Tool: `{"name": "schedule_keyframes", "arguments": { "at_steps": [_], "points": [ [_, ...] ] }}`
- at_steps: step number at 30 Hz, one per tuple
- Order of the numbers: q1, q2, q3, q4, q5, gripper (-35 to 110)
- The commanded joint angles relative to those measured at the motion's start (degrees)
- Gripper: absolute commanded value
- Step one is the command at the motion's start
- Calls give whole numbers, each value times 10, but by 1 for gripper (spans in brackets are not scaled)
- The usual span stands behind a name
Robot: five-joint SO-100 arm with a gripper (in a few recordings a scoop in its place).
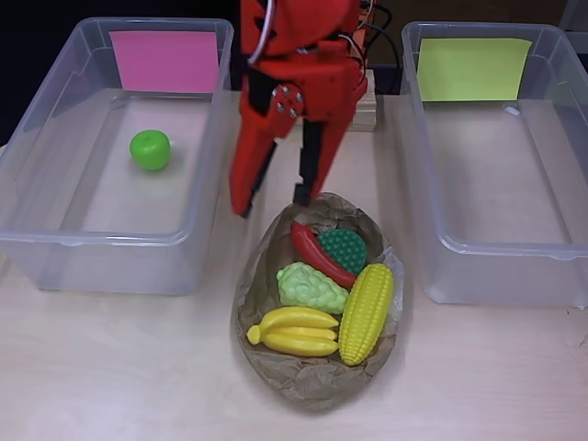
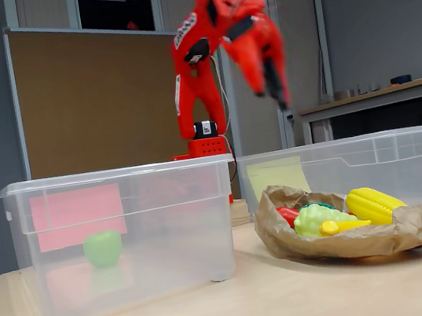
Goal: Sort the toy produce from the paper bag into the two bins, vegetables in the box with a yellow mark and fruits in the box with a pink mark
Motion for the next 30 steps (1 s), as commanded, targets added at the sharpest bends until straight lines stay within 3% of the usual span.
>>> {"name": "schedule_keyframes", "arguments": {
  "at_steps": [1, 4, 9, 17, 30],
  "points": [
    [-62, -40, 1, -73, 49, 27],
    [-81, -83, 2, -106, 164, 27],
    [-105, -167, -69, -85, 474, 27],
    [-142, -261, -198, -17, 716, 28],
    [-175, -381, -225, -85, 729, 29]
  ]
}}
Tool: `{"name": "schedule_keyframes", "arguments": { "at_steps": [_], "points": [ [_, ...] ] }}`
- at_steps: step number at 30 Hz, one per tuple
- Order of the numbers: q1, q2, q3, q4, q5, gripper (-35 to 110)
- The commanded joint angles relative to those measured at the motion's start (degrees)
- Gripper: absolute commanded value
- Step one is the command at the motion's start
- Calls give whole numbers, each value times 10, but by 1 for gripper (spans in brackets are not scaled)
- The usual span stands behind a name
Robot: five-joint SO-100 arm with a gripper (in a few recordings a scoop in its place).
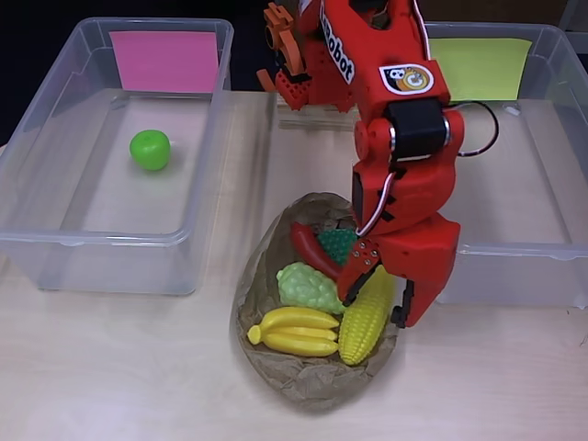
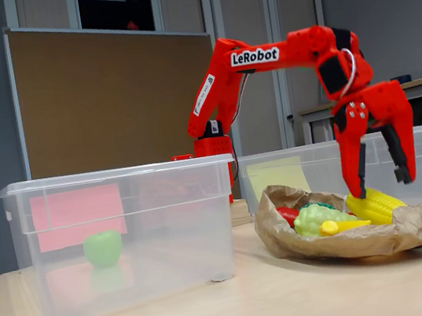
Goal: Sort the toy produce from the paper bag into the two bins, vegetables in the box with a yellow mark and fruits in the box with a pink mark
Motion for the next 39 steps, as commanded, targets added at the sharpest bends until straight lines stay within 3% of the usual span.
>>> {"name": "schedule_keyframes", "arguments": {
  "at_steps": [1, 7, 18, 32, 36, 39],
  "points": [
    [-15, 0, -1, -11, 14, 29],
    [-18, -17, 5, -17, 4, 29],
    [12, -18, 5, 24, -76, 4],
    [93, 101, -163, 214, -410, 2],
    [78, 196, -159, 273, -403, 1],
    [35, 272, -131, 337, -328, 1]
  ]
}}
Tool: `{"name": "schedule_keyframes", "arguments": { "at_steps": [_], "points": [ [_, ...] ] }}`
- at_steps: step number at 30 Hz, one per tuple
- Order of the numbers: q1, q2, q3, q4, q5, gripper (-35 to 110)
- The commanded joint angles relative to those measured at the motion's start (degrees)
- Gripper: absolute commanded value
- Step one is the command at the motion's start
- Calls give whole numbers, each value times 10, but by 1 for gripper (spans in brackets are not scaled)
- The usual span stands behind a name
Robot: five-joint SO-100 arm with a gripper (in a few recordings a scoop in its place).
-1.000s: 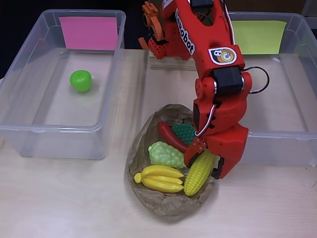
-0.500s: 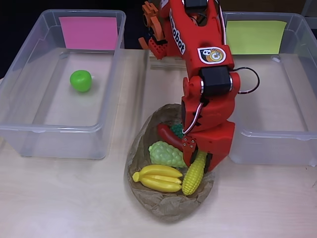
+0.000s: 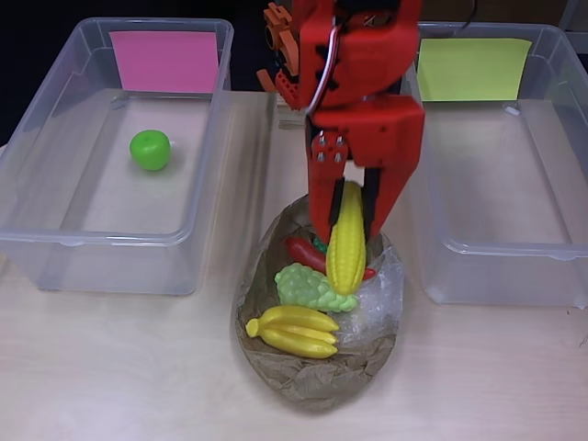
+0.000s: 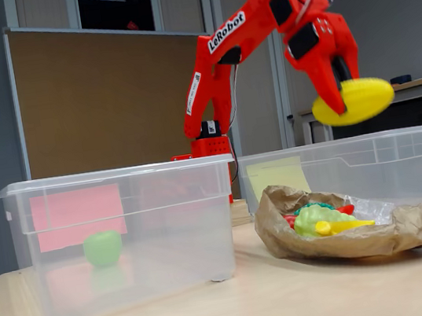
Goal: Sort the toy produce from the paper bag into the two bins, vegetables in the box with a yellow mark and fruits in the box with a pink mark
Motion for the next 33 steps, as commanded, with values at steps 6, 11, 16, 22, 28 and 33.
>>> {"name": "schedule_keyframes", "arguments": {
  "at_steps": [6, 11, 16, 22, 28, 33],
  "points": [
    [-208, 202, 118, 91, 308, 3],
    [-380, 194, 165, 53, 549, 3],
    [-519, 143, 207, -28, 748, 5],
    [-602, 90, 221, -69, 807, 5],
    [-664, 128, 356, -144, 807, 13],
    [-729, 149, 484, -245, 807, 18]
  ]
}}
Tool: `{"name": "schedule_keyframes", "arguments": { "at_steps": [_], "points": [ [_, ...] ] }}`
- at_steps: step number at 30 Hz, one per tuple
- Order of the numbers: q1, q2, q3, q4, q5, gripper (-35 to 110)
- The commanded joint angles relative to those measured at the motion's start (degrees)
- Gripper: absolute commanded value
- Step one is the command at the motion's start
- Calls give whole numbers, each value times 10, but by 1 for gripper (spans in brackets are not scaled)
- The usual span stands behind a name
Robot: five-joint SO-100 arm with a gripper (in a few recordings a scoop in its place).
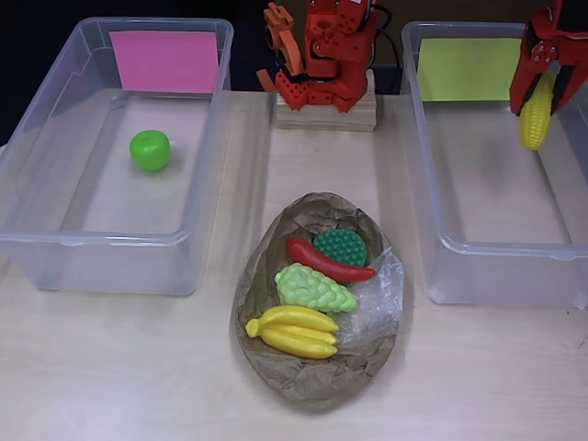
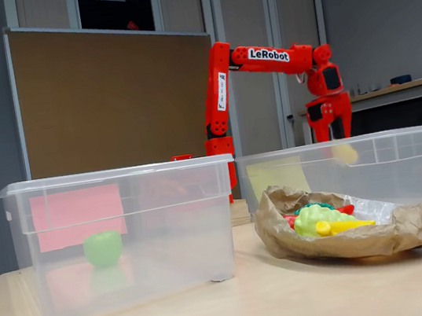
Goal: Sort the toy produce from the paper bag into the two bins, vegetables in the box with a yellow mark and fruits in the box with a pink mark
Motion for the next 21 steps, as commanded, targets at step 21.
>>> {"name": "schedule_keyframes", "arguments": {
  "at_steps": [21],
  "points": [
    [48, 224, 79, 25, -121, 32]
  ]
}}
